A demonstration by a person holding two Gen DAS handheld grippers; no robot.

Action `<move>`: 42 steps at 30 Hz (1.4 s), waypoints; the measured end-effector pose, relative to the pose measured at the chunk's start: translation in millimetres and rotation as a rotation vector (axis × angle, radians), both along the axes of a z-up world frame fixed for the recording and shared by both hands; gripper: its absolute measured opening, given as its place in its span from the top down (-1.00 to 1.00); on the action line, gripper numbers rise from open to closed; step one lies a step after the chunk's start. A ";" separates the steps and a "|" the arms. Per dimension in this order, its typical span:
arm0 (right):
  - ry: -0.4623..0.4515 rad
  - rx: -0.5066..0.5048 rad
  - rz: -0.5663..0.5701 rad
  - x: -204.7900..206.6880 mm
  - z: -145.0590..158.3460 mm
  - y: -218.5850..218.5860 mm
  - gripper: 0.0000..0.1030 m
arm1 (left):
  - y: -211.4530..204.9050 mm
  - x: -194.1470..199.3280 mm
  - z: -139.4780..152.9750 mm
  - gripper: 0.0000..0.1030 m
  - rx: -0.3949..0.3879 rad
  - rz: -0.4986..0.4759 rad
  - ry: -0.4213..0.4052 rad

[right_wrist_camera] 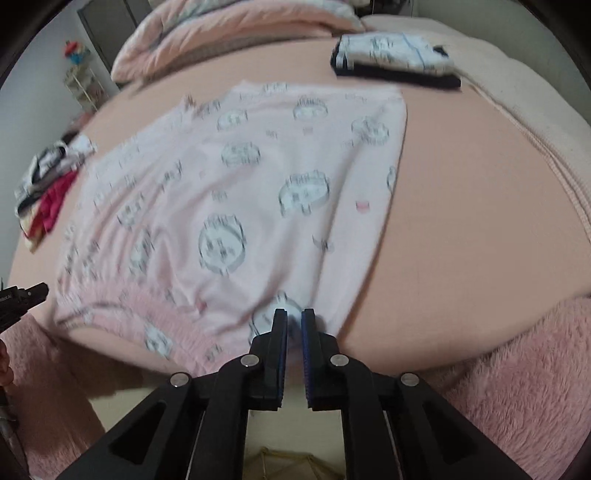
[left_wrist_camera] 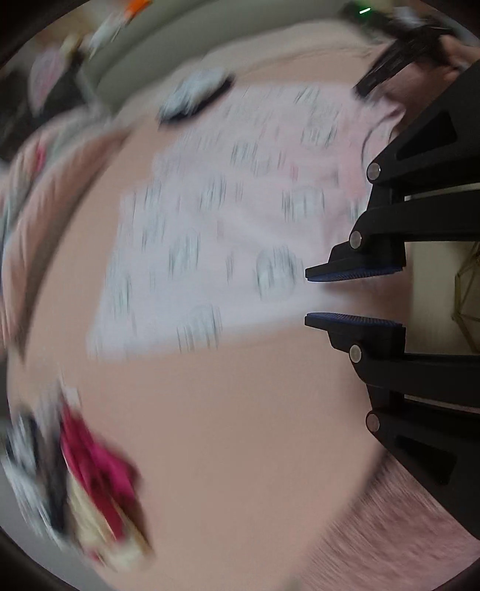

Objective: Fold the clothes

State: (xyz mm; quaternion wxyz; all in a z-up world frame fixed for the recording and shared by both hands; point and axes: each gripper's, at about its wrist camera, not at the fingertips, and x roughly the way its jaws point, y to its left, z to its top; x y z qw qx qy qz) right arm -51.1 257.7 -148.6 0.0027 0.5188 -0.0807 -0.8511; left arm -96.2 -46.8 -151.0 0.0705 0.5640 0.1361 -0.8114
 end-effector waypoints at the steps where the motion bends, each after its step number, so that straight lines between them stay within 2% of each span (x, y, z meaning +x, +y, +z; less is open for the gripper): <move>1: 0.012 0.011 0.022 1.2 -0.2 -4.5 0.57 | 4.7 -2.7 -1.7 0.71 -0.010 -0.025 -0.004; 2: -0.014 0.019 0.033 -7.2 -4.7 -7.0 0.45 | 9.4 -5.4 -3.3 0.71 -0.020 -0.051 -0.009; 4: -0.088 0.045 0.038 -18.3 -17.8 -5.6 0.44 | 18.9 -10.8 -6.6 0.71 -0.040 -0.102 -0.018; 6: -0.096 0.040 0.018 -11.6 -15.9 2.7 0.45 | 28.3 -16.2 -9.9 0.66 -0.060 -0.153 -0.027; 7: -0.090 0.035 0.004 -6.8 -13.7 6.5 0.45 | 33.0 -18.9 -11.6 0.64 -0.069 -0.178 -0.031; 9: -0.044 -0.013 -0.027 -0.4 -7.3 18.3 0.45 | 38.7 -17.4 -3.7 0.33 -0.160 -0.173 -0.031; 10: 0.023 -0.095 -0.056 2.7 0.7 30.0 0.45 | 44.6 -16.8 3.5 0.33 -0.170 -0.196 0.010; 11: 0.046 -0.127 -0.091 3.6 4.8 38.0 0.44 | 50.9 -16.3 11.0 0.33 -0.177 -0.222 0.055; 13: 0.043 -0.154 -0.158 2.5 5.1 51.5 0.34 | 62.3 -17.1 16.6 0.33 -0.087 -0.284 0.102; 14: 0.011 -0.172 -0.171 1.7 -0.2 55.6 0.27 | 66.4 -19.2 11.9 0.32 -0.052 -0.298 0.088; 15: -0.021 -0.188 -0.176 -1.5 -6.1 54.7 0.26 | 68.5 -22.0 2.0 0.32 -0.048 -0.299 0.044; 17: -0.099 -0.245 -0.171 1.1 -21.0 53.3 0.25 | 69.1 -22.4 -18.9 0.31 -0.090 -0.302 -0.038; 18: -0.111 -0.247 -0.160 4.2 -22.2 51.4 0.25 | 72.3 -17.5 -20.2 0.31 -0.117 -0.320 -0.004; 21: -0.151 -0.211 -0.116 12.6 -24.8 44.0 0.25 | 75.3 -12.4 -15.7 0.31 -0.149 -0.331 0.009; 24: -0.227 -0.082 -0.146 3.8 -33.7 41.2 0.25 | 67.7 -10.1 -12.7 0.31 -0.108 -0.309 0.026; 26: -0.135 -0.099 -0.158 5.0 -21.0 43.1 0.25 | 60.8 -7.1 -6.9 0.31 -0.066 -0.287 0.061; 27: -0.058 -0.103 -0.155 5.5 -8.5 42.8 0.25 | 57.6 -5.8 -2.8 0.31 -0.045 -0.277 0.087; 28: 0.016 -0.079 -0.146 8.6 6.0 41.4 0.25 | 56.9 -5.4 1.2 0.31 -0.038 -0.271 0.105; 29: 0.047 -0.052 -0.132 7.4 13.2 37.9 0.22 | 56.5 -5.2 5.2 0.31 -0.032 -0.265 0.122; 30: 0.040 -0.038 -0.124 6.1 12.9 35.6 0.18 | 56.4 -5.7 7.0 0.31 -0.028 -0.264 0.135; 33: -0.031 -0.144 -0.100 6.5 -2.7 39.6 0.18 | 51.9 -4.0 9.8 0.31 0.022 -0.259 0.160; 36: -0.076 -0.186 -0.100 10.8 -10.0 36.0 0.18 | 47.0 6.7 16.4 0.30 0.070 -0.255 0.181; 39: -0.115 -0.277 -0.100 4.6 -18.2 41.2 0.18 | 44.8 7.2 14.7 0.30 0.100 -0.229 0.180; 42: -0.177 -0.298 -0.110 16.3 -32.2 36.7 0.18 | 41.2 5.9 12.1 0.30 0.117 -0.212 0.172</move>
